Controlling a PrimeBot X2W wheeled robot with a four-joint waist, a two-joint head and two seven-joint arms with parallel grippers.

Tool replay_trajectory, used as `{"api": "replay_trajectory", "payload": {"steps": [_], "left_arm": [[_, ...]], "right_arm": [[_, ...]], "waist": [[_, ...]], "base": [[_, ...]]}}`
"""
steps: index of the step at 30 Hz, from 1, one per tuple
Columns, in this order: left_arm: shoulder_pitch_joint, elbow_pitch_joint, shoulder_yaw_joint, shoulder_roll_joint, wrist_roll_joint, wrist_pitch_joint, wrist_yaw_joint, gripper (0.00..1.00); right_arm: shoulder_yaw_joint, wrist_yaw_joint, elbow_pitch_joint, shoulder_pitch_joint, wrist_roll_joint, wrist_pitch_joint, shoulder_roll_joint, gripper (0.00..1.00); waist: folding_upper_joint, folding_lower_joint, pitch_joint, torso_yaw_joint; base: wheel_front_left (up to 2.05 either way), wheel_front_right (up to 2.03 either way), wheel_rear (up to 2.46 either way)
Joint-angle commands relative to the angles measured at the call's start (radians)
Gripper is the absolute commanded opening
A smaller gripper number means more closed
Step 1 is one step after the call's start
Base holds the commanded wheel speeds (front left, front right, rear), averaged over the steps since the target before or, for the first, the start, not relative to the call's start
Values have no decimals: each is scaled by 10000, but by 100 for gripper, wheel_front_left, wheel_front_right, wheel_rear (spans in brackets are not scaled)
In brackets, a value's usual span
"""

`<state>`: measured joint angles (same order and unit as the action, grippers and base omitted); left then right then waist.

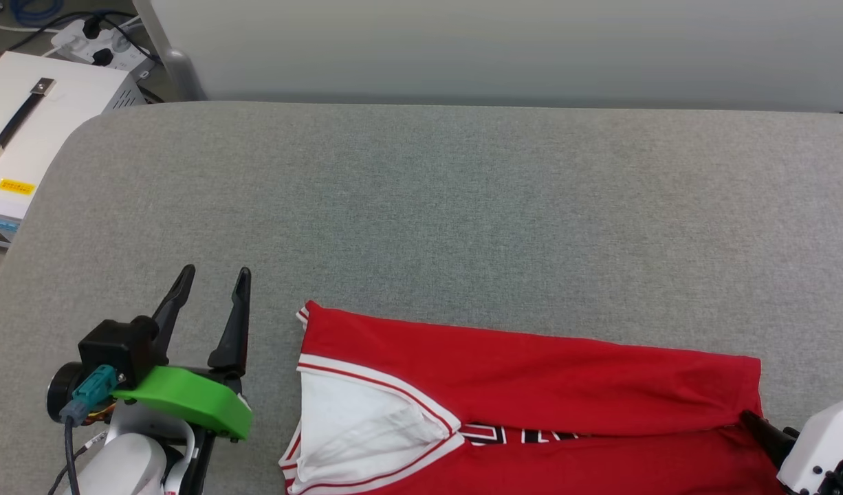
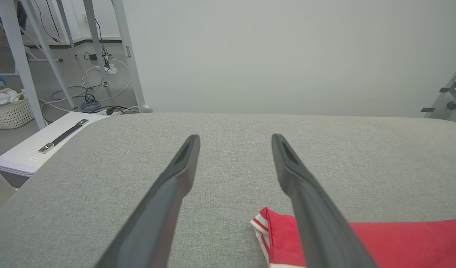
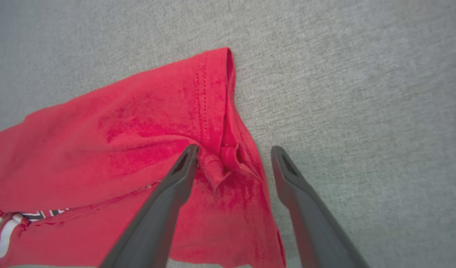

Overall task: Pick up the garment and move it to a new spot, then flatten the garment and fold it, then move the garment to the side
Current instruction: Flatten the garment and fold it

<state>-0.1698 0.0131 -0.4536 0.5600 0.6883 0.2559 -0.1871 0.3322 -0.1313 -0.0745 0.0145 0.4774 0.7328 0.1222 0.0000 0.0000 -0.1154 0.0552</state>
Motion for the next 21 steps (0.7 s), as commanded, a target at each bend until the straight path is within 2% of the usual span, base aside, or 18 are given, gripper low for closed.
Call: {"api": "replay_trajectory", "payload": {"steps": [1,11,21], "left_arm": [[238,44,190,-114,-217,56,163,100],[537,329,1236,-742,-1002,57,999,100],[634,735,1703,-1187,-1413,58,1500,100]], "right_arm": [[68,6,-146,-221,-79,-113,-47,100],[98,6,-1411,-518,29,-425,-324,100],[-1036,6,-1951,-615,660,-544,-499,100]], "waist": [[0,0,-75,11],[0,0,-394,99],[0,0,-329,72]], "base": [[0,0,0],[0,0,0],[0,0,0]]}}
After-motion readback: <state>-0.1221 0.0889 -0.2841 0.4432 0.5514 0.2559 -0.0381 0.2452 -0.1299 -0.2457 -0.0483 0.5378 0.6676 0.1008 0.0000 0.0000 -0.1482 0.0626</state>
